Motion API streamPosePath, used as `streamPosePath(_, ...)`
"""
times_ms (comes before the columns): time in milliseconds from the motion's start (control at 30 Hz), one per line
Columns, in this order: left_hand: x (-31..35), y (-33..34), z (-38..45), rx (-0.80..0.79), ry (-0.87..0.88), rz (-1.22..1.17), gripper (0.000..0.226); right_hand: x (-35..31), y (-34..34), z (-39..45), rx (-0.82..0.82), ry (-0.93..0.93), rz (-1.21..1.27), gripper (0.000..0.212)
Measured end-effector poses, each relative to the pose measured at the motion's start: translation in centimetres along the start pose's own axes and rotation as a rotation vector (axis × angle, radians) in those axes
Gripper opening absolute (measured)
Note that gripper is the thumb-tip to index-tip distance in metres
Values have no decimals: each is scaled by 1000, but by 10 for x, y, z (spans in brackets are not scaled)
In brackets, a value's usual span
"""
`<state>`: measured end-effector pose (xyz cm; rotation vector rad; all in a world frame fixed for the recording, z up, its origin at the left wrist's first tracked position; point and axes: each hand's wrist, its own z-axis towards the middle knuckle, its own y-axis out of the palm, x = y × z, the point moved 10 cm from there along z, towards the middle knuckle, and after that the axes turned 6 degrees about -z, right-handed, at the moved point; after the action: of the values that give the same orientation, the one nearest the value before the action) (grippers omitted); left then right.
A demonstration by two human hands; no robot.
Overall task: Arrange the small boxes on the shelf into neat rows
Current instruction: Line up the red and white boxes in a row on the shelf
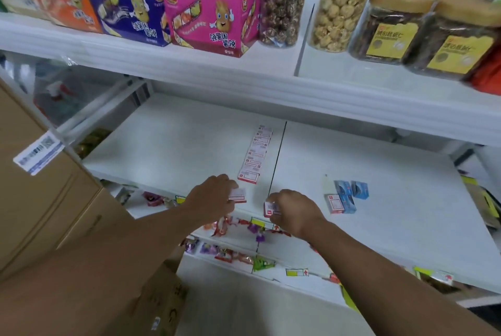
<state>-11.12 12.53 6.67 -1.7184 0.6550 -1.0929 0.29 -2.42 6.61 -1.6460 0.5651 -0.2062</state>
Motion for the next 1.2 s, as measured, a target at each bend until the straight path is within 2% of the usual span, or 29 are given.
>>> streamPosePath(267,0,9,18,-15,15,11,48,18,1,10,8,-2,11,36)
streamPosePath(667,-10,39,57,-39,-71,-24,49,43,25,47,-19,-35,69,34)
streamPosePath(900,-19,48,77,31,9,-27,53,46,50,50,-64,26,111,39)
streamPosePath(1200,-30,72,114,32,162,5,51,38,69,54,-30,120,71,30)
